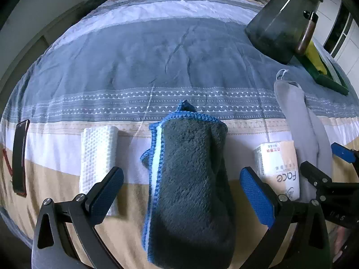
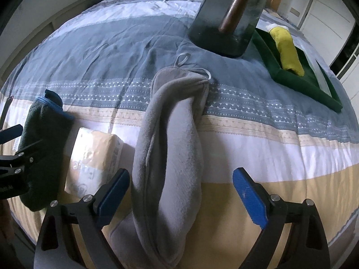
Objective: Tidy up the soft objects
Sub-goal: 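Move left gripper to the dark grey towel while right gripper approaches the grey fleece cloth, then grasp the dark grey towel with left gripper while right gripper grasps the grey fleece cloth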
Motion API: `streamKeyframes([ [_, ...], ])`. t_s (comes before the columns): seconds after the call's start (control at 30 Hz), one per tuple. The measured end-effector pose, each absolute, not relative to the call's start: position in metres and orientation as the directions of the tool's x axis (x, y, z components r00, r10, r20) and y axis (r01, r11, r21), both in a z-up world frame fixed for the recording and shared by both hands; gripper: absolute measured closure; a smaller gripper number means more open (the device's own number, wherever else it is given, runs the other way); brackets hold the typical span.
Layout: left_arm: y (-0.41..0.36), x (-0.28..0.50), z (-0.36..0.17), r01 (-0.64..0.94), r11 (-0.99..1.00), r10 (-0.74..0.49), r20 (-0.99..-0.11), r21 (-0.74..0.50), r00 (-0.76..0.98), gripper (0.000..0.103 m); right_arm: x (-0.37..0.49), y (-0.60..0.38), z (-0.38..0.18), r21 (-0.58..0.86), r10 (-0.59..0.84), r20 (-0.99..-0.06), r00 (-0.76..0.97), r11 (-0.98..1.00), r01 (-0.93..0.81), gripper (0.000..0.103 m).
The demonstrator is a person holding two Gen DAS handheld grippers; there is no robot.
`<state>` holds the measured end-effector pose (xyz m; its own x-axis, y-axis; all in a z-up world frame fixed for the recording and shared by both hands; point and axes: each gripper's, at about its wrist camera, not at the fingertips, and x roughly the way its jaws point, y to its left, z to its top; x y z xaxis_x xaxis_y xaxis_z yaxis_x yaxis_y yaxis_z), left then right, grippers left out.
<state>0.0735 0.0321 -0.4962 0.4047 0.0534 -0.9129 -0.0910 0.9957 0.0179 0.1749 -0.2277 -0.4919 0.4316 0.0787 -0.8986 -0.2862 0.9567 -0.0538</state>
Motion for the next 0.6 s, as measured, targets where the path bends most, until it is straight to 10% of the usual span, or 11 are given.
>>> streamKeyframes([
  [0.6,0.026,0.083,-0.52,-0.089,0.996,0.019,-0.931,-0.014,0.364,0.001,0.186,-0.219,-0.519,-0.105,0.03,-0.904,0.427,0.952,-0.288,0.014],
])
